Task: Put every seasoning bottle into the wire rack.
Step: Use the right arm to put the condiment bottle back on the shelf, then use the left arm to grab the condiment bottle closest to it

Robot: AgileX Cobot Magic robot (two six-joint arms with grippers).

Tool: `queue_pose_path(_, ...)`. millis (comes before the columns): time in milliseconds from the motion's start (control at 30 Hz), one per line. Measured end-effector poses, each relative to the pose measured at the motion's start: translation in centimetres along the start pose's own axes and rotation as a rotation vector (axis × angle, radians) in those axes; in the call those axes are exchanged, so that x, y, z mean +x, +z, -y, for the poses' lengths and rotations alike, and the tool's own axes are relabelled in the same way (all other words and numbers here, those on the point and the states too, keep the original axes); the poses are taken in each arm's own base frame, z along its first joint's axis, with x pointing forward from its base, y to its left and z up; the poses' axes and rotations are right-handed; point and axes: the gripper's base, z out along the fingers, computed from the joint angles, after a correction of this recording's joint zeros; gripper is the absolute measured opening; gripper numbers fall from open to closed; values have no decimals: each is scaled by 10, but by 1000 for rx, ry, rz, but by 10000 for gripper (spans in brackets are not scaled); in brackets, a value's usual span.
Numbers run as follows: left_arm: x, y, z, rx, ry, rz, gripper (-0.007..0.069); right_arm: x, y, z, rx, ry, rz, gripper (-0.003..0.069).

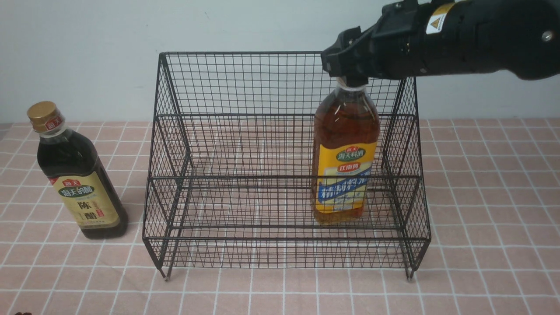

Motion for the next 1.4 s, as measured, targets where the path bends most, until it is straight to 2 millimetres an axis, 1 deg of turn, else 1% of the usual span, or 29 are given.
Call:
queue_pose_path(133, 0, 0, 0, 0, 0, 0, -7, -6, -12, -1, 2, -12, 28, 459)
queue_pose_path(267, 0, 0, 0, 0, 0, 0, -7, -24, -56, -2, 29, -85, 116, 456)
queue_pose_path(333, 0, 0, 0, 0, 0, 0, -7, -33, -90, -2, 65, -149, 158, 433)
queue_pose_path(400, 0, 0, 0, 0, 0, 0, -7, -37, -122, -1, 103, -179, 183, 392)
queue_pose_path(467, 0, 0, 0, 0, 0, 0, -7, -38, -153, 1, 134, -164, 206, 321)
queue_pose_path(500, 0, 0, 0, 0, 0, 0, -7, -38, -163, 1, 142, -153, 213, 293)
queue_pose_path(533, 0, 0, 0, 0, 0, 0, -7, -37, -179, 1, 156, -132, 227, 243)
queue_pose_path(600, 0, 0, 0, 0, 0, 0, -7, -34, -215, 2, 184, -88, 256, 119)
queue_pose_path(667, 0, 0, 0, 0, 0, 0, -7, -30, -242, 4, 206, -53, 276, 40)
queue_pose_path(700, 0, 0, 0, 0, 0, 0, -7, -26, -255, 5, 219, -37, 285, 17)
queue_pose_path(733, 0, 0, 0, 0, 0, 0, -7, -25, -258, 5, 220, -35, 285, 14)
queue_pose_path(767, 0, 0, 0, 0, 0, 0, -7, -19, -276, 5, 227, 0, 292, -2)
queue_pose_path(833, 0, 0, 0, 0, 0, 0, -7, -12, -296, 4, 219, 41, 304, -10)
queue_pose_path(933, 0, 0, 0, 0, 0, 0, -7, -3, -315, 1, 176, 89, 318, -12)
queue_pose_path(1033, 0, 0, 0, 0, 0, 0, -7, 3, -329, -6, 94, 142, 330, -12)
queue_pose_path(1167, 0, 0, 0, 0, 0, 0, -7, 7, -336, -13, 11, 186, 332, -12)
queue_pose_path(1267, 0, 0, 0, 0, 0, 0, -7, 7, -336, -14, -5, 194, 333, -13)
queue_pose_path(1333, 0, 0, 0, 0, 0, 0, -7, 7, -336, -14, -2, 166, 333, -13)
queue_pose_path(1400, 0, 0, 0, 0, 0, 0, -7, 7, -334, -14, 8, 100, 337, -13)
